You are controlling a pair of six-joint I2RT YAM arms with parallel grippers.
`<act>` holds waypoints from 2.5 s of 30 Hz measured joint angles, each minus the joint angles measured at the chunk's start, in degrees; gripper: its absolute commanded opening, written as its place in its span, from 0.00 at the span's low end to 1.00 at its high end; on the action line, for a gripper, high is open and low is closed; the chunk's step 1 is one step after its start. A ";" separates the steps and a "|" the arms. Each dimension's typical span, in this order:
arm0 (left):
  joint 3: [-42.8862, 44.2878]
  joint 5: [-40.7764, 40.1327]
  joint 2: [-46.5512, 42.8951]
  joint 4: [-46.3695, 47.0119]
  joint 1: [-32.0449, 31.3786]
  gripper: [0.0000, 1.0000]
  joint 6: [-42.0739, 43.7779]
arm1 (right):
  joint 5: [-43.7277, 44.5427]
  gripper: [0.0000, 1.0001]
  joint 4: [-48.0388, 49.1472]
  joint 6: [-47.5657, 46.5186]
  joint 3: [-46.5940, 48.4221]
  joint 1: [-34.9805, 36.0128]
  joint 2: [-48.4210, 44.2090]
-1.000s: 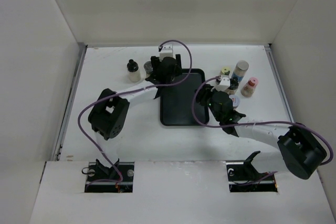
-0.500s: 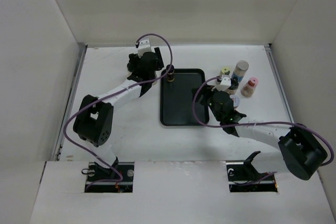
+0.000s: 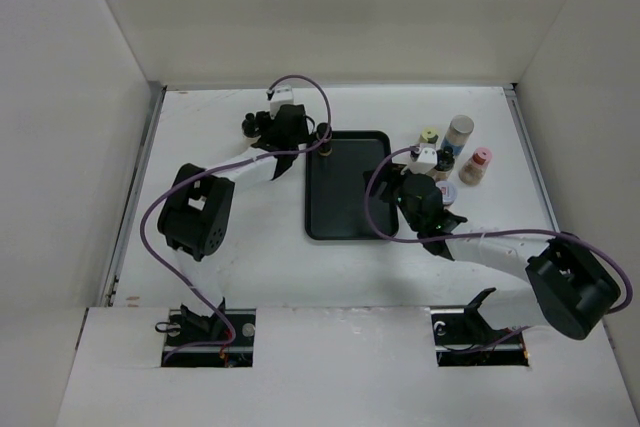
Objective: Organize the condiment bottles
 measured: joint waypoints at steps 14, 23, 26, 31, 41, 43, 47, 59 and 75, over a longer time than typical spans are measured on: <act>-6.08 -2.56 -6.49 0.70 -2.12 0.33 0.74 | -0.55 0.81 0.02 0.00 0.00 0.02 0.04; -11.80 -3.85 -18.91 1.57 -8.61 0.33 0.94 | -0.72 0.80 0.04 0.00 0.00 0.00 0.02; -11.63 -3.78 -18.51 2.12 -11.21 0.33 0.92 | -0.70 0.80 0.13 0.02 -0.02 0.00 -0.26; -8.48 -2.54 -12.94 2.19 -14.82 0.34 0.92 | -0.68 0.80 0.61 0.04 -0.96 -0.59 -1.62; -6.29 -1.62 -5.18 3.04 -15.56 0.35 0.90 | -0.68 0.80 1.01 0.50 -1.77 -1.46 -2.40; -6.29 -1.73 -4.33 3.65 -15.56 0.35 0.92 | -0.68 0.80 1.01 0.52 -1.77 -1.46 -2.40; -6.29 -1.86 -3.30 5.75 -15.52 0.38 0.98 | -0.68 0.80 1.03 0.55 -1.77 -1.46 -2.40; -6.43 -2.54 -2.97 8.52 -15.15 0.77 1.16 | -0.70 0.85 1.03 0.68 -1.77 -1.49 -2.40; -13.97 -5.25 -19.80 7.39 -8.09 0.83 1.14 | -0.79 0.40 1.01 0.96 -1.75 -1.49 -2.38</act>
